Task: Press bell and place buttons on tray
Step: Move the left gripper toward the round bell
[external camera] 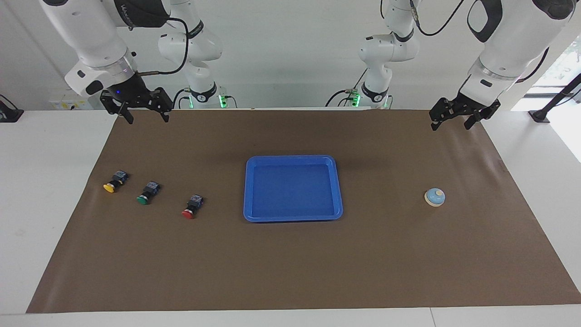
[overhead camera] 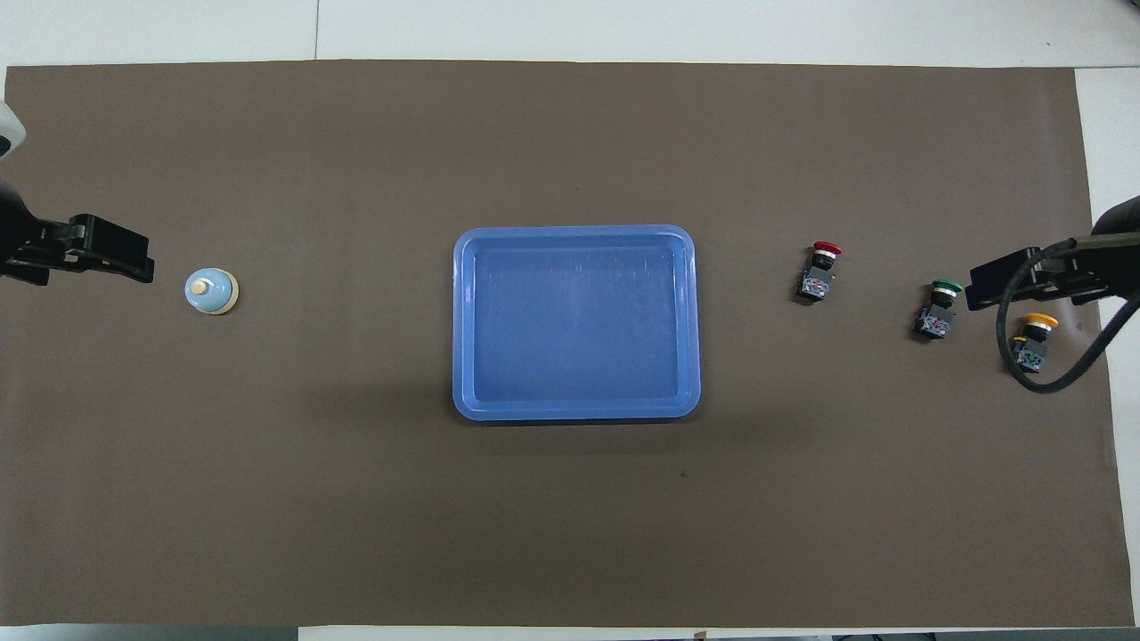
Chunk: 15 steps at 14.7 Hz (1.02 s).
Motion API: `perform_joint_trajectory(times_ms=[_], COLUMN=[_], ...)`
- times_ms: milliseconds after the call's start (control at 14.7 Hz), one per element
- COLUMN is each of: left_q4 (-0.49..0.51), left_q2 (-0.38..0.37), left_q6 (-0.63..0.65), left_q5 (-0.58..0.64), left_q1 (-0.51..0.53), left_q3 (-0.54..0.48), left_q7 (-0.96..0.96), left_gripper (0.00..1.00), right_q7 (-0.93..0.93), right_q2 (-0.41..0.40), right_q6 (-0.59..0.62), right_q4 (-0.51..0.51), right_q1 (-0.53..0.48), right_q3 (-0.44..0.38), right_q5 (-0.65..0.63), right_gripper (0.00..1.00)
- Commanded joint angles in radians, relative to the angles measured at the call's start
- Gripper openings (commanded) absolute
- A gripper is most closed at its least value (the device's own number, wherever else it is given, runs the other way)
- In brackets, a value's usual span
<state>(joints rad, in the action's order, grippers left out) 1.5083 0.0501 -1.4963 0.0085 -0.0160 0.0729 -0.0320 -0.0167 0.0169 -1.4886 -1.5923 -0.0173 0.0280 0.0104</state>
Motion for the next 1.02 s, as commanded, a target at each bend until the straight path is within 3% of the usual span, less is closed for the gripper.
perform_joint_trajectory(times_ms=[0, 545, 613, 681, 749, 817, 954], left_q4=[0.01, 0.064, 0.082, 0.102, 0.124, 0.135, 0.173], left_q2=[-0.012, -0.036, -0.041, -0.052, -0.059, -0.062, -0.062], left_q6=[-0.012, -0.059, -0.08, -0.094, -0.1, -0.108, -0.126], left_q5=[-0.018, -0.027, -0.027, -0.027, -0.027, -0.027, -0.024], left_q1=[0.002, 0.002, 0.004, 0.022, 0.036, 0.042, 0.068], left_q3=[-0.004, -0.005, -0.007, -0.007, -0.005, -0.007, -0.007], left_q7=[-0.002, -0.049, -0.077, -0.088, -0.086, -0.089, -0.082], left_gripper=[1.0, 1.0, 0.9, 0.55, 0.11, 0.0, 0.0], right_q7=[-0.028, -0.026, -0.028, -0.028, -0.026, -0.026, -0.026], right_q2=[0.008, 0.008, 0.008, 0.008, 0.008, 0.008, 0.008], right_q6=[0.01, 0.011, 0.01, 0.01, 0.011, 0.01, 0.011], right_q4=[-0.001, -0.001, -0.001, -0.001, -0.001, -0.001, -0.001], right_q1=[-0.021, -0.021, -0.021, -0.021, -0.021, -0.021, -0.021], right_q3=[0.013, 0.013, 0.013, 0.013, 0.013, 0.013, 0.013], right_q5=[-0.001, -0.001, -0.001, -0.001, -0.001, -0.001, -0.001], right_gripper=[1.0, 1.0, 1.0, 1.0, 1.0, 1.0, 1.0])
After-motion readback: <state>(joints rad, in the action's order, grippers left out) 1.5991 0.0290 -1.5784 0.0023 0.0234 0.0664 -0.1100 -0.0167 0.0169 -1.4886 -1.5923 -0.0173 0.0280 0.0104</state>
